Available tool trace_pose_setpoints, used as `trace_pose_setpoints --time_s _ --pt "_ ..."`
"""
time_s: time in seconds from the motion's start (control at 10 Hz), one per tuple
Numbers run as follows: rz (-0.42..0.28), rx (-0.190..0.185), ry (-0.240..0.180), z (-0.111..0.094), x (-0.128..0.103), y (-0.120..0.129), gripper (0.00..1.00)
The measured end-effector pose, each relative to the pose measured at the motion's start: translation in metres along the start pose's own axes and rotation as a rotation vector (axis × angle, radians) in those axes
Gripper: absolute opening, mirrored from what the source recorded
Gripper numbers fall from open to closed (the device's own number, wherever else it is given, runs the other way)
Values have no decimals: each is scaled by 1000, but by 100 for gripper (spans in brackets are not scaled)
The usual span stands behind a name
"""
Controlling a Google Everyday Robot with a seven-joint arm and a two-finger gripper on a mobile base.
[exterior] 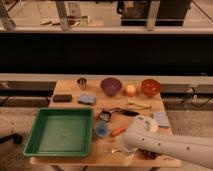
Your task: Place fork in tray
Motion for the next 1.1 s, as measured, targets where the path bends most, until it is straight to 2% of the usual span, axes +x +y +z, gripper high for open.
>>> trace_pose_setpoints --time_s 0.9,1.0,1.1 --pt "-9 -4 -11 10 0 -3 80" --pt "-8 -1 -12 10 1 -4 79" --pt "-6 3 -13 10 3 -4 73"
